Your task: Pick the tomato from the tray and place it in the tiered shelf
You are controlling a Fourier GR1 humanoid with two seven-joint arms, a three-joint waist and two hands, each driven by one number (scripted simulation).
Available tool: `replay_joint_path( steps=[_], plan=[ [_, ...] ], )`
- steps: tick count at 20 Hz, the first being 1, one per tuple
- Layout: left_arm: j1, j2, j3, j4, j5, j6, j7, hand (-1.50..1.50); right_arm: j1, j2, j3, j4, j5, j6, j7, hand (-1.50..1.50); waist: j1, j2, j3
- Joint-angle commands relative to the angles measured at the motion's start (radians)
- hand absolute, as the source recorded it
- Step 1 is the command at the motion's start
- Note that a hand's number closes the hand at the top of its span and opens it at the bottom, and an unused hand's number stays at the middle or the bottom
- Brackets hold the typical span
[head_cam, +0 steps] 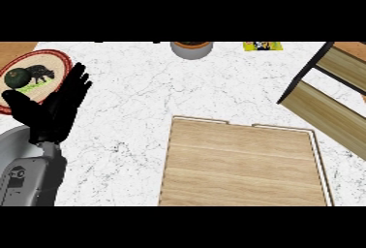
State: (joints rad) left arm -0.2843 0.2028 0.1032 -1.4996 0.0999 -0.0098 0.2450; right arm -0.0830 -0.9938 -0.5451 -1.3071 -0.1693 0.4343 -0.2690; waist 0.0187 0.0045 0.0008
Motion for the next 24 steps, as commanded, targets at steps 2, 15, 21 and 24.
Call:
replay_joint_path(
  steps=[2,15,21,24],
  plan=[
    [0.022,-0.012,-0.014,-0.028,-0.007,-0.001,0.019,0.00,-0.181,-0.010,0.084,0.252,0.091,0.009,-0.120,1.50,0.002,-0.001,0.000],
    [-0.004,0.018,0.037,0.020,0.021,-0.036,-0.019,0.00,-0.498,-0.010,0.069,0.684,0.187,-0.132,-0.227,-1.50,0.007,0.003,0.000],
    [-0.043,-0.016,0.007,0.053,-0.017,-0.002,-0.022,0.00,-0.602,-0.116,0.052,0.883,0.203,-0.043,-0.318,-1.50,0.009,0.007,0.001],
    [-0.019,-0.002,0.015,0.026,-0.017,-0.002,-0.007,0.00,-0.542,-0.164,0.074,0.937,0.205,0.151,-0.326,-1.50,0.007,0.008,0.003]
  ],
)
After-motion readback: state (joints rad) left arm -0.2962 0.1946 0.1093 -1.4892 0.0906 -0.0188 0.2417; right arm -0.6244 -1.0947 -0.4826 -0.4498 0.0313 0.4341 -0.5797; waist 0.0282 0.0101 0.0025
